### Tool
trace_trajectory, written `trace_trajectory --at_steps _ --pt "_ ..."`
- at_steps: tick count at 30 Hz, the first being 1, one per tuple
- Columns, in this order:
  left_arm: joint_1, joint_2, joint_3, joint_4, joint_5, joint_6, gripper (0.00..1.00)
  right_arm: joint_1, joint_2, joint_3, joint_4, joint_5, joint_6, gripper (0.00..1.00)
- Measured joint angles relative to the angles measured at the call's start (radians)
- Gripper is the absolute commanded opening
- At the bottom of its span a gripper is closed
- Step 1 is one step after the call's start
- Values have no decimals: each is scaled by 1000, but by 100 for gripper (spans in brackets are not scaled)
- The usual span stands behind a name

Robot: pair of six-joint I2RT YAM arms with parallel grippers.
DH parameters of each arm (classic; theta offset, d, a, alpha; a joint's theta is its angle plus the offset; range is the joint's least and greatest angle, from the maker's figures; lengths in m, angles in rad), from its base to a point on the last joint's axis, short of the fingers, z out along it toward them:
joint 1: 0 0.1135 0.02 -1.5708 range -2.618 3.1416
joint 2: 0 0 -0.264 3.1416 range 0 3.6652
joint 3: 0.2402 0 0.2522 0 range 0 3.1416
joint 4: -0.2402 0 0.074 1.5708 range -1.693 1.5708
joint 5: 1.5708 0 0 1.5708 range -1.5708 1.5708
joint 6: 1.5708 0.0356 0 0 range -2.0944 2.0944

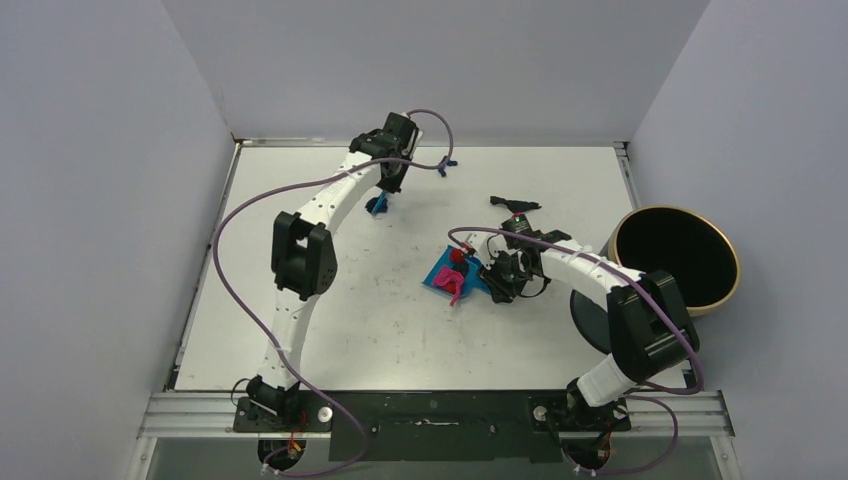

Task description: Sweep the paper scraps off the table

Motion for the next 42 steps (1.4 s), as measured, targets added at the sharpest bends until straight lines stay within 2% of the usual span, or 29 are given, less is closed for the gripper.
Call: trace_trajectory --at_steps 5,8,15,21,30,35,42 --pt "-42 -92 -157 -6 57 -35 0 -5 0 12 -16 13 0 5" --pt "-89 -230 -323 -9 106 -74 0 -10 0 15 -18 18 -1 5" --pt "-161 -478 -568 -19 238 -177 0 -10 0 14 -37 24 -4 5" --pt "-118 -687 -714 -10 298 -225 0 -10 -3 0 -63 24 -14 5" --pt "-25 -991 -962 114 272 -267 0 -10 -71 25 -142 0 -14 5" --pt "26 -1027 -1098 175 299 -303 0 -9 -94 109 -198 -21 -13 5" --pt "34 -1099 -1214 280 305 -322 0 -9 -143 230 -285 -28 -21 5"
